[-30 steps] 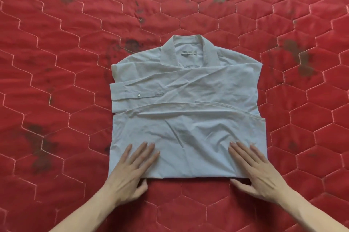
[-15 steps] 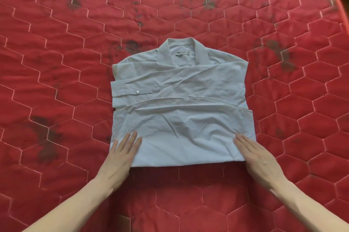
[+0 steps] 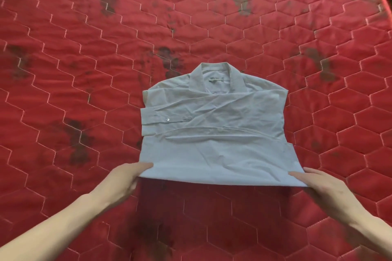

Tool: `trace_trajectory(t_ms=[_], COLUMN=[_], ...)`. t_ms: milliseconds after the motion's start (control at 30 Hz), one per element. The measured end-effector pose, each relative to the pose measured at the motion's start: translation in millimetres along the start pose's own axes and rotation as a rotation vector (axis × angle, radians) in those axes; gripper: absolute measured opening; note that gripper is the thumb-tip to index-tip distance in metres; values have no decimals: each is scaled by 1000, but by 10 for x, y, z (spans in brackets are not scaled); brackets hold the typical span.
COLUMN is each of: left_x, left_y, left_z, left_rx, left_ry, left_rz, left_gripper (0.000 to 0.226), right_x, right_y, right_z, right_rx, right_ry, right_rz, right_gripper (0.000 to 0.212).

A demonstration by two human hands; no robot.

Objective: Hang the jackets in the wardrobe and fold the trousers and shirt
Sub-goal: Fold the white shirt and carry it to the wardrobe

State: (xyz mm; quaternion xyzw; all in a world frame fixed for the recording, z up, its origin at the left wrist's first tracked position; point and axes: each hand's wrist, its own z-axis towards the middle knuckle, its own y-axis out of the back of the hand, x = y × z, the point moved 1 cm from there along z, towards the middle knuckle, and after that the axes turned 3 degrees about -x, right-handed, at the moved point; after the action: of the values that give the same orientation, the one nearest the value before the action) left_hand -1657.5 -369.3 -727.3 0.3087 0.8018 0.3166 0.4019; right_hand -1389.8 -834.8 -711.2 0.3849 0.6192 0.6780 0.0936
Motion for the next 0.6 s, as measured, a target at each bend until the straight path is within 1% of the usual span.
trace_trajectory(t_ms=[33,67,100,133,167,200,233,300,367,400,467,533,600], left_x=[18,38,46,51,48,40,38,39,49,57,65,55,49], left_y=[56,111,167,221,274,327,386,509,645,712,821,906,980], left_z=[-26,-46,-62,-67,-65,-52,-28,37,151,228,419,658,918], left_rx=[-68,-120,-154,-164,-150,-120,-85,-44,-72,-107,-183,-262,-368], left_ry=[24,47,66,90,117,144,166,197,214,224,235,235,234], left_rz=[-43,-95,-149,-209,-268,-325,-372,-431,-480,-516,-587,-643,-697], left_gripper=[56,51,48,45,43,40,36,34,41,40,29,13,7], right_x=[19,18,20,21,19,15,14,-5,-15,-51,-89,-120,-162], right_y=[34,58,112,164,196,219,251,295,329,327,341,362,364], right_z=[-6,10,48,85,127,168,208,303,458,542,760,1021,1294], right_rx=[-30,-61,-98,-136,-174,-200,-213,-259,-321,-351,-401,-431,-442], right_ry=[-24,-52,-90,-120,-172,-231,-268,-316,-377,-397,-433,-457,-483], right_rz=[22,56,79,88,121,172,215,310,383,407,464,472,469], right_gripper=[42,44,36,19,19,36,42,30,22,18,13,9,9])
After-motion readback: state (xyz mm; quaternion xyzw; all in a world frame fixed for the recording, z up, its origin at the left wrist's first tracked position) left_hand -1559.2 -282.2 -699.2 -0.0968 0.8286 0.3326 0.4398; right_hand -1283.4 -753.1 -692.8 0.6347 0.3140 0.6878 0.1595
